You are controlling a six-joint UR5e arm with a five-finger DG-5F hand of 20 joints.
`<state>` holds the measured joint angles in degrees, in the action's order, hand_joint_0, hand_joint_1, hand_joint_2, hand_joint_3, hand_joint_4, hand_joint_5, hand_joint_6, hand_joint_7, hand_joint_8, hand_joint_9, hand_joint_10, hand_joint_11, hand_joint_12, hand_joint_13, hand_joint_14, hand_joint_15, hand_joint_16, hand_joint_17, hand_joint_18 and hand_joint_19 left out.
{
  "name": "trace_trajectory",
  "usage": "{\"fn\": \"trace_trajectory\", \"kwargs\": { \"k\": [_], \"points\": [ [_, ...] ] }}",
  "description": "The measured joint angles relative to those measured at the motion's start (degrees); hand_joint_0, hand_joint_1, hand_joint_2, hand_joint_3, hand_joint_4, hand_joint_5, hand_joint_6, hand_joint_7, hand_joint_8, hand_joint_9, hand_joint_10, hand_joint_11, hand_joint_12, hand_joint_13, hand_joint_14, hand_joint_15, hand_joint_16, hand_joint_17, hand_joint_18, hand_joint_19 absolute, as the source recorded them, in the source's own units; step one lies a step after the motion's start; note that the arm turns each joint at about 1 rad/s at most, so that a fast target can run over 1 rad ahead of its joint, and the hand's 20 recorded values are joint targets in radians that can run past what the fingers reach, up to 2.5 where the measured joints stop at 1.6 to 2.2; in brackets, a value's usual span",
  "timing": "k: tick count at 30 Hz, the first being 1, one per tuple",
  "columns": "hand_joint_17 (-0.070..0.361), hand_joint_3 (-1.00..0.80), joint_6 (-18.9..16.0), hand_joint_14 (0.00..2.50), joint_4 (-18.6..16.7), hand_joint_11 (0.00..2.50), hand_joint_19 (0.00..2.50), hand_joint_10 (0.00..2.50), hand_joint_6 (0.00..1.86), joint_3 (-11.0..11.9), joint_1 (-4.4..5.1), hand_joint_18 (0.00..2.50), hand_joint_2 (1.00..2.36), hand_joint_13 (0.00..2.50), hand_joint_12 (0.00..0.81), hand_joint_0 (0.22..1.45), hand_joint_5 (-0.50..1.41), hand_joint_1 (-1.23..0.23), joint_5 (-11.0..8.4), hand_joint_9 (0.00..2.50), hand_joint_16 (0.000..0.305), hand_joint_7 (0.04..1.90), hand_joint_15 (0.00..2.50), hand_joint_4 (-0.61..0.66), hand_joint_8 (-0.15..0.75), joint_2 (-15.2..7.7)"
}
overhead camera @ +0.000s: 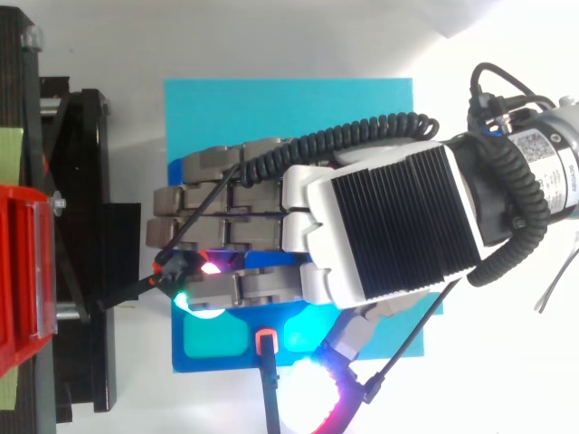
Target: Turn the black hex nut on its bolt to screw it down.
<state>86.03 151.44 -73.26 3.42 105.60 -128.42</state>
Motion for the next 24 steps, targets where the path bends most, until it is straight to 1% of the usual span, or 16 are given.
{"fn": "trace_trajectory", "kwargs": {
  "k": [2,5,10,17,18,24],
  "points": [
    [0.130,-0.50,0.0,0.00,-1.1,0.19,0.26,0.00,0.50,-0.5,0.08,0.54,1.00,0.57,0.402,0.43,-0.09,-0.16,-0.32,0.53,0.058,1.19,0.13,0.34,0.326,0.0],
    [0.131,-0.50,-0.1,0.00,-1.4,0.20,0.26,0.00,0.50,-0.8,0.10,0.54,1.00,0.56,0.402,0.43,-0.09,-0.17,-0.50,0.53,0.058,1.20,0.14,0.34,0.324,0.0],
    [0.130,-0.50,0.0,0.00,-1.0,0.19,0.26,0.00,0.50,-1.1,0.15,0.54,1.00,0.56,0.401,0.43,-0.08,-0.17,-0.56,0.53,0.058,1.24,0.13,0.33,0.324,0.0],
    [0.130,-0.50,0.1,0.00,-0.3,0.20,0.26,0.00,0.50,-1.5,0.05,0.54,1.00,0.57,0.401,0.44,-0.08,-0.19,-0.57,0.53,0.058,1.24,0.13,0.32,0.323,0.0],
    [0.130,-0.50,0.1,0.00,-0.3,0.19,0.26,0.00,0.50,-1.5,0.06,0.54,1.00,0.57,0.401,0.44,-0.08,-0.19,-0.57,0.53,0.058,1.23,0.13,0.34,0.322,0.0],
    [0.130,-0.50,0.1,0.00,-0.9,0.19,0.26,0.00,0.50,-1.5,0.23,0.54,1.00,0.56,0.396,0.44,-0.08,-0.20,-0.65,0.53,0.058,1.23,0.13,0.33,0.320,0.0]
  ]
}}
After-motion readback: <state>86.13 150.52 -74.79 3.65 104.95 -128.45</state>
